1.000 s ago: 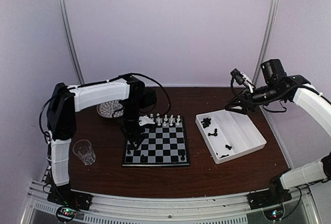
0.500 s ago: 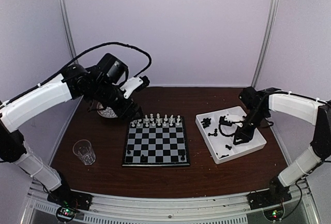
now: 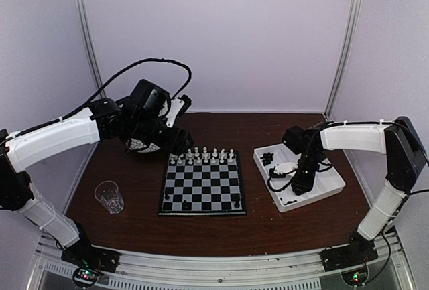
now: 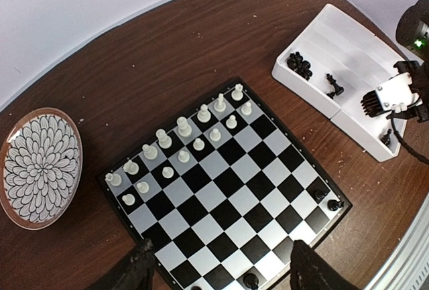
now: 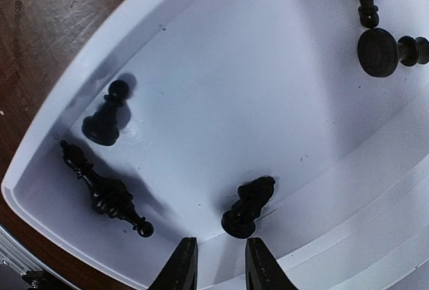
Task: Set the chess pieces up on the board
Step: Adjust the knight in the storage box.
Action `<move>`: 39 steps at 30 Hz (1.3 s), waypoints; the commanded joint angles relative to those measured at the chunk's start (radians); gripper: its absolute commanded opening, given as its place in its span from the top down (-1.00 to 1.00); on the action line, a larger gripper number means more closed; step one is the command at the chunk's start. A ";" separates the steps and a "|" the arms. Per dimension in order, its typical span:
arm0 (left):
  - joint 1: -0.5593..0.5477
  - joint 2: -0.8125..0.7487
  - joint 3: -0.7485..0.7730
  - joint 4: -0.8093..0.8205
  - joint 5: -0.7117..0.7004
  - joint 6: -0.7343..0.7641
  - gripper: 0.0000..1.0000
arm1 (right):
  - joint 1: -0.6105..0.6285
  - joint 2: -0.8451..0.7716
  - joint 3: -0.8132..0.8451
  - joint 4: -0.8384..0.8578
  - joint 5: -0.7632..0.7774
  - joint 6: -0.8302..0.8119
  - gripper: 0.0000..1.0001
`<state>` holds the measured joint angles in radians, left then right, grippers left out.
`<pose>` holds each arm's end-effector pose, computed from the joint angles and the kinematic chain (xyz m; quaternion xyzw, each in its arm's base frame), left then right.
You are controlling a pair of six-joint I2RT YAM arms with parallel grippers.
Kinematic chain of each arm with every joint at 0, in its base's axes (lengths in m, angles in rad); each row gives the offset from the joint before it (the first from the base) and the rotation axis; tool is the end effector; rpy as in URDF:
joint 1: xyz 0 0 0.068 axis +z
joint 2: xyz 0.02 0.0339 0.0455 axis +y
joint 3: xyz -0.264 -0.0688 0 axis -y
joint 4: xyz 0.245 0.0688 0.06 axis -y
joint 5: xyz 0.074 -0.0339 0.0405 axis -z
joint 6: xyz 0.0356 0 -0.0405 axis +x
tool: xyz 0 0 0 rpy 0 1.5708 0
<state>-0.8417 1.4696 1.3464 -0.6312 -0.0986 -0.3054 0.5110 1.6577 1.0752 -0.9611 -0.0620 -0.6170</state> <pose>0.2182 -0.2390 0.3306 0.2240 0.8891 -0.1771 0.3576 0.2462 0.1406 0.1823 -0.5346 0.8444 0.0302 0.0152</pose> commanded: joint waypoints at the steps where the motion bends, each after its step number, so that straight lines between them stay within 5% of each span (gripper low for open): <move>1: -0.009 -0.021 0.009 0.054 0.019 -0.060 -0.39 | 0.013 0.029 0.044 0.027 0.121 0.052 0.44; 22: -0.011 -0.008 -0.012 0.054 0.022 -0.042 -0.41 | 0.078 0.127 0.060 -0.024 0.133 0.097 0.48; 30: -0.013 -0.003 -0.024 0.083 0.055 -0.032 -0.41 | 0.081 0.070 0.068 -0.039 -0.050 0.091 0.48; 39: -0.013 0.011 -0.021 0.093 0.061 -0.032 -0.41 | 0.080 0.019 0.054 -0.013 0.032 0.097 0.47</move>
<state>-0.8482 1.4685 1.3312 -0.5945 -0.0536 -0.3424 0.5861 1.6928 1.1271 -0.9833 -0.0647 -0.5301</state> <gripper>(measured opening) 0.703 0.262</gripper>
